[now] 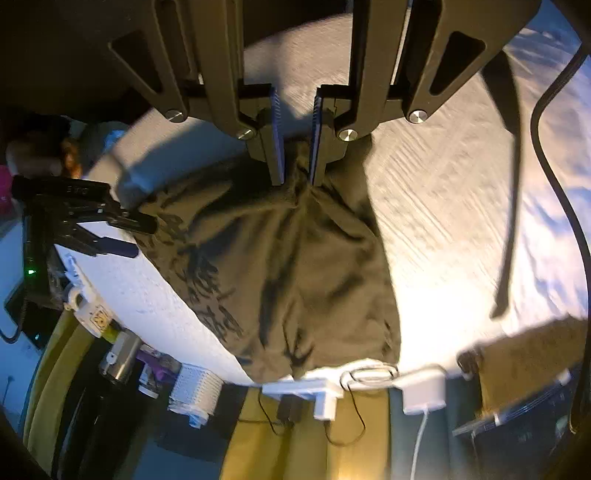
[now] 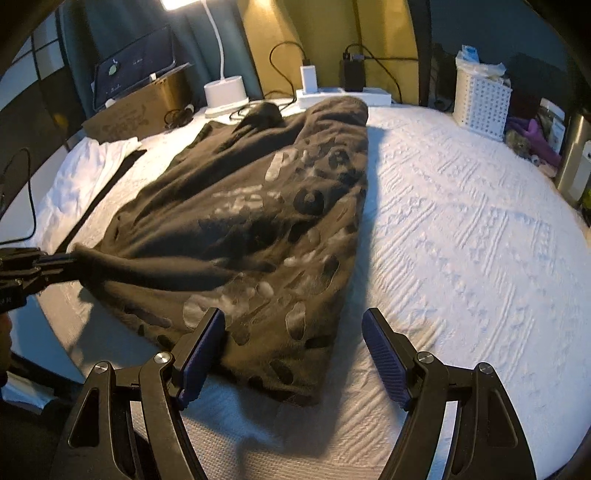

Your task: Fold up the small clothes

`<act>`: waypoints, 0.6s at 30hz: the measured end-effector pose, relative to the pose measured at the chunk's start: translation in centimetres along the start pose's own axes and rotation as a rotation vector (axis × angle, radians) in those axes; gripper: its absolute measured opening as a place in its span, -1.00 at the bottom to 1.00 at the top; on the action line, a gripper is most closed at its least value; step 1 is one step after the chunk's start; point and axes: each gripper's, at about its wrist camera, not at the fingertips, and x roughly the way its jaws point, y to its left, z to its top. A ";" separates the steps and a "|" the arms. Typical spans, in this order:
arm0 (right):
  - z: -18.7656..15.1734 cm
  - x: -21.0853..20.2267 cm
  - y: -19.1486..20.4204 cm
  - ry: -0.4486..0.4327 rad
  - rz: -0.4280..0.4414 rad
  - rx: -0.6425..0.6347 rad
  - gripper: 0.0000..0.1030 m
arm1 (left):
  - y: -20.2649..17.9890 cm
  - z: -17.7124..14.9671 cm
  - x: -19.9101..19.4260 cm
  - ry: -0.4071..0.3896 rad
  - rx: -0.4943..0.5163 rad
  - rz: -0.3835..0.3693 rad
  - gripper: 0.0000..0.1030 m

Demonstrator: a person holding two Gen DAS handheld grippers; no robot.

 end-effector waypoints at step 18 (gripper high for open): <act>6.3 1.3 -3.8 -0.066 0.022 0.012 0.51 | -0.4 8.0 3.2 -0.053 0.031 0.074 0.07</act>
